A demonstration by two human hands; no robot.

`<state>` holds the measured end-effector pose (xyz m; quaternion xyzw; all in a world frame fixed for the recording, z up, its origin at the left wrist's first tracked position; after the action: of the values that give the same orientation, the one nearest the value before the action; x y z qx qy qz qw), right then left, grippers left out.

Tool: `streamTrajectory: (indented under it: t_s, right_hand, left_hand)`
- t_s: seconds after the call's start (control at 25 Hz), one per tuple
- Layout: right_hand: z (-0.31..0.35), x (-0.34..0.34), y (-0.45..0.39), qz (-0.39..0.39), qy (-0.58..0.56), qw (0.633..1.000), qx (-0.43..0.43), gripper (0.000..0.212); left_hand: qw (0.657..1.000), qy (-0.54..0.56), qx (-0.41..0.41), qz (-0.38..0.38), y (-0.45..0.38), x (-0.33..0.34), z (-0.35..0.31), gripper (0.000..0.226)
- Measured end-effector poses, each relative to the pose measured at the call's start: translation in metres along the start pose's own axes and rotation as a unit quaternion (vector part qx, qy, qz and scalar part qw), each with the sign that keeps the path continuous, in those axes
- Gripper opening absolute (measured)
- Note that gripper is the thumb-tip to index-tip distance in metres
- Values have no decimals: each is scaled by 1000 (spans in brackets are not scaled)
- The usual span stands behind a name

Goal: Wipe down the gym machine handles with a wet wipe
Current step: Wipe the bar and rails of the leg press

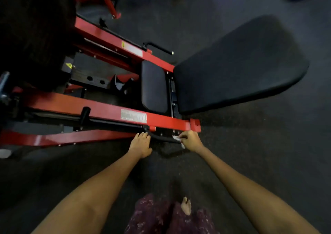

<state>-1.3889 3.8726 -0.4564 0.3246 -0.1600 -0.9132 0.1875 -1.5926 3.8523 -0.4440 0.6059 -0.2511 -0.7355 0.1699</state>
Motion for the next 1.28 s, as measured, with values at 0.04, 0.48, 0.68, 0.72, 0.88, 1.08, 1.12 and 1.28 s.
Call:
streamTrajectory:
  t_s: [0.04, 0.48, 0.68, 0.72, 0.88, 1.08, 1.12, 1.28]
  right_hand:
    - [-14, 14, -3, -3, -10, 1000, 12, 16]
    - [-115, 172, -82, -39, -70, 997, 9, 21]
    - [-139, 213, -131, -161, -94, 982, 16, 24]
    - [-146, 218, -141, -191, -102, 976, 19, 23]
    - [-179, 237, -181, -251, -91, 963, 22, 24]
    - [-215, 270, -201, -347, -110, 930, -43, 22]
    - [-218, 276, -200, -382, -117, 914, -68, 21]
    - [-230, 290, -200, -487, -147, 853, -113, 19]
  left_hand:
    - [1000, 4, -4, 19, -7, 17, -1, 65]
    - [996, 81, -39, -15, -124, 184, 26, 73]
    - [973, 154, 8, -174, -183, 206, 49, 53]
    - [966, 167, 22, -198, -197, 210, 52, 49]
    - [941, 191, 75, -269, -245, 226, 61, 38]
    - [852, 241, 129, -446, -275, 252, 65, 41]
    - [827, 255, 135, -483, -278, 254, 66, 40]
    - [738, 298, 151, -586, -287, 259, 66, 40]
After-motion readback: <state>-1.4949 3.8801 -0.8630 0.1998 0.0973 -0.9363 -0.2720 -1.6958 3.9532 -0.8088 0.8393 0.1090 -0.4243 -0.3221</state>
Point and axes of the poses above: each hand's wrist, its own y-axis away from the middle knuckle, its own x-axis out of the palm, z = x × y, the point moved 5 cm from there along -y, towards the middle knuckle, and after that the axes turned 4 degrees about -x, right-handed, at the moved point
